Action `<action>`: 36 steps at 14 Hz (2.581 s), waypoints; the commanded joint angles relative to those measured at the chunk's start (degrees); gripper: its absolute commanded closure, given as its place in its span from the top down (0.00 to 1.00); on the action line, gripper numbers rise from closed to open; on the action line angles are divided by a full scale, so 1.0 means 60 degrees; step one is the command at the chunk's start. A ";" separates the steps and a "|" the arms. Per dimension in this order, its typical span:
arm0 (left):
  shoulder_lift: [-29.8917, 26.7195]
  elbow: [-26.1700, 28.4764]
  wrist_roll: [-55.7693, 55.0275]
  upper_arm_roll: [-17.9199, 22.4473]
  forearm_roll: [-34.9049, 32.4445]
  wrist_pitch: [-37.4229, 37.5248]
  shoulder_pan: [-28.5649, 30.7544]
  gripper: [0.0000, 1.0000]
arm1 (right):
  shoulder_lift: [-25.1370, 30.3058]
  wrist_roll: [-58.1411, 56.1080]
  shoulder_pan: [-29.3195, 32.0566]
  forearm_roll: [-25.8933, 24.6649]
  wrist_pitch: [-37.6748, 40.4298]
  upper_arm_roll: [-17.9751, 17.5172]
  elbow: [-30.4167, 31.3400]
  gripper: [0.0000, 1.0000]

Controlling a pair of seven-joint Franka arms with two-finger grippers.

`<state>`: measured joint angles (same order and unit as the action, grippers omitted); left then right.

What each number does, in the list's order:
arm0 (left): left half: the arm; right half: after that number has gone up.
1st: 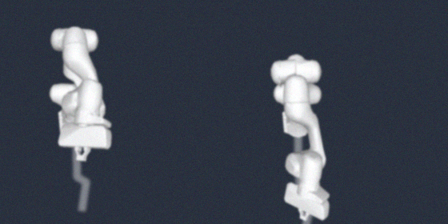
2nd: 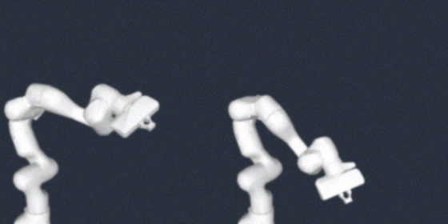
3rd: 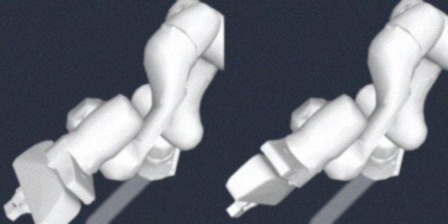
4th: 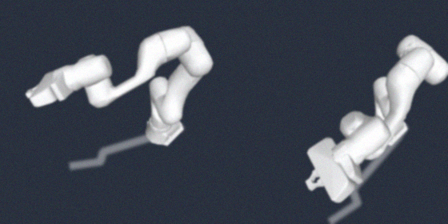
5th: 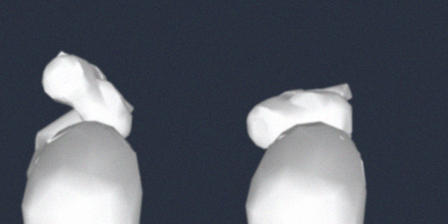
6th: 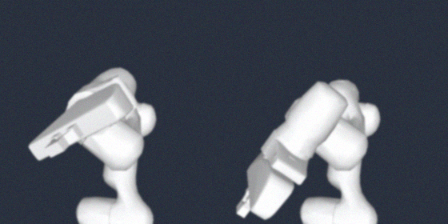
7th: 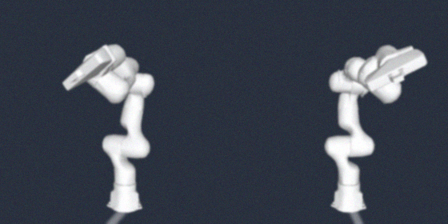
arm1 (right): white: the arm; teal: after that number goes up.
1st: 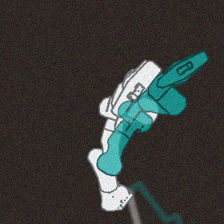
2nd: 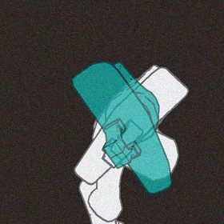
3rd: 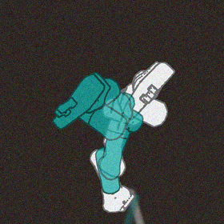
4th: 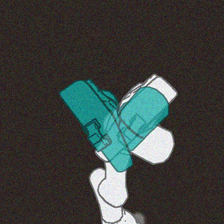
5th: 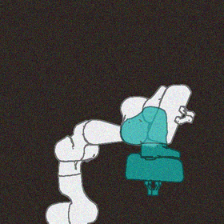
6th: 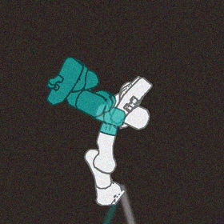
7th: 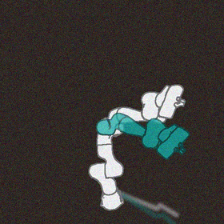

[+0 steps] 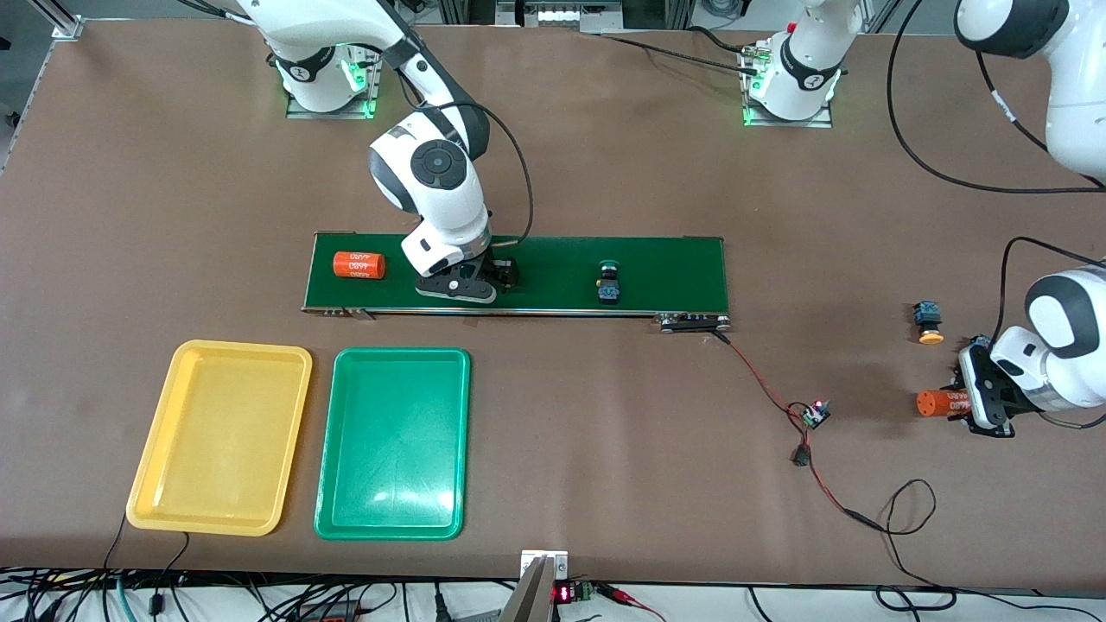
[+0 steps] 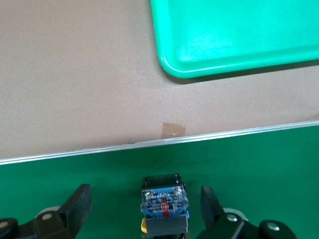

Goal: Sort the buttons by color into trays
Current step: 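Grasp the yellow-capped button with the right gripper while the left gripper grasps the battery, then lift the yellow button with the right gripper while the left gripper carries the battery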

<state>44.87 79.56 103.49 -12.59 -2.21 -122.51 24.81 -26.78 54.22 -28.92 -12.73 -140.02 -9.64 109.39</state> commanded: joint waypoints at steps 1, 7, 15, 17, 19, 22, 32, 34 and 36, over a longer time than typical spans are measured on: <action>-0.0913 0.0595 0.0052 -0.0098 -0.0291 0.0541 -0.0574 0.00 | -0.0019 -0.0188 -0.0014 -0.0295 0.0030 0.0113 0.0108 0.91; -0.2143 0.2147 -0.0197 -0.0098 -0.0277 0.0526 -0.1556 0.00 | 0.0098 -0.0774 0.0044 -0.0456 0.0045 0.0450 0.0372 0.84; -0.4225 0.4829 -0.2712 -0.0127 -0.0277 0.0409 -0.2816 0.00 | 0.0143 -0.0672 0.0089 -0.0442 0.0060 0.0450 0.0357 0.38; -0.4372 0.5152 -0.3708 -0.0142 -0.0277 0.0322 -0.3167 0.00 | 0.0172 -0.0599 0.0059 -0.0442 0.0060 0.0436 0.0357 0.36; -0.4446 0.5663 -0.4326 -0.0157 -0.0248 -0.0304 -0.3533 0.00 | 0.0216 -0.0555 0.0059 -0.0442 0.0162 0.0435 0.0357 0.34; -0.4562 0.6397 -0.5144 -0.0755 -0.0174 -0.1319 -0.3667 0.00 | 0.0230 -0.0555 0.0045 -0.0442 0.0206 0.0435 0.0357 0.32; -0.4842 0.7424 -0.6599 -0.2222 -0.0189 -0.1758 -0.3799 0.00 | 0.1752 -0.2689 0.0936 -0.0266 0.1845 0.0479 0.0357 0.29; -0.4652 0.7424 -0.6599 -0.2222 -0.0218 -0.2050 -0.3799 0.00 | 0.2162 -0.3830 0.1492 -0.0266 0.2110 0.0596 0.0357 0.29; -0.4593 0.7424 -0.6570 -0.2222 -0.0262 -0.2227 -0.3871 0.00 | 0.2456 -0.5163 0.2180 -0.0266 0.2271 0.0699 0.0372 0.29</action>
<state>17.51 123.44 64.28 -25.66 -2.26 -134.36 1.58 -14.62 29.99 -19.46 -14.54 -127.60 -5.37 110.52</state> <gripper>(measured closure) 0.502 0.634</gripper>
